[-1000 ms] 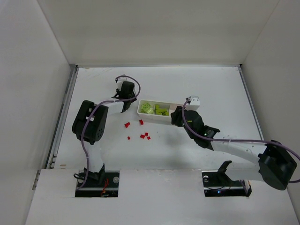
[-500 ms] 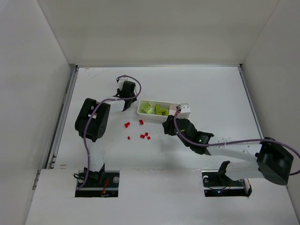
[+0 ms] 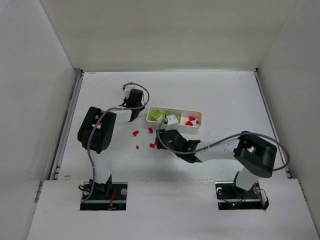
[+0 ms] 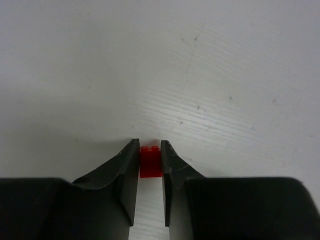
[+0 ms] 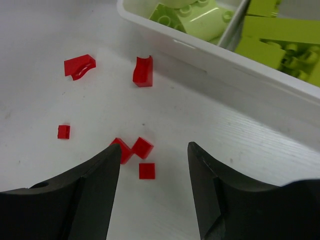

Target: Sort the legos into containers by color

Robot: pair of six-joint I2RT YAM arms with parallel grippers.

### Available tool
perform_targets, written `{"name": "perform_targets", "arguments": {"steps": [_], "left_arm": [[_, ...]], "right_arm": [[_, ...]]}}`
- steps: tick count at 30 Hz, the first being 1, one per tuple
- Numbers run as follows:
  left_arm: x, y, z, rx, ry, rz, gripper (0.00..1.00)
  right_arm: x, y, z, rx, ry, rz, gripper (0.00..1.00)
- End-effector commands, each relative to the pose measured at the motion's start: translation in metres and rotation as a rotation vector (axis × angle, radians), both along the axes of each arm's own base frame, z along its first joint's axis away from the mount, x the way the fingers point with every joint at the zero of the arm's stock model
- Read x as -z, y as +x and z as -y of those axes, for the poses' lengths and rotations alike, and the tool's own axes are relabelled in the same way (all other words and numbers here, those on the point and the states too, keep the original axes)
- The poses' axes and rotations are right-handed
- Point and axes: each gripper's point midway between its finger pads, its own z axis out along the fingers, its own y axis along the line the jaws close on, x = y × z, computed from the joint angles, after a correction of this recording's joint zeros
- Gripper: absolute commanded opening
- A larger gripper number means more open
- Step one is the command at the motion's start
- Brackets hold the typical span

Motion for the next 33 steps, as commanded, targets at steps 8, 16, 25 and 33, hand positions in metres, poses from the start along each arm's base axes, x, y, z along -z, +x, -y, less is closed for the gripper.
{"name": "perform_targets", "arguments": {"steps": [8, 16, 25, 33], "left_arm": [[-0.085, -0.041, 0.002, -0.006, -0.152, 0.204, 0.12], [-0.124, -0.077, 0.007, 0.027, -0.24, 0.293, 0.12], [-0.156, -0.099, 0.006, 0.058, -0.305, 0.359, 0.13], [-0.176, -0.107, 0.034, 0.14, -0.364, 0.372, 0.13]], "right_arm": [[0.01, 0.046, -0.051, -0.013, -0.009, 0.06, 0.62], [0.031, 0.058, -0.066, -0.028, -0.071, 0.068, 0.6], [0.042, 0.066, -0.068, 0.013, -0.092, 0.084, 0.3], [-0.053, 0.039, -0.043, 0.025, 0.113, 0.174, 0.22]]}}
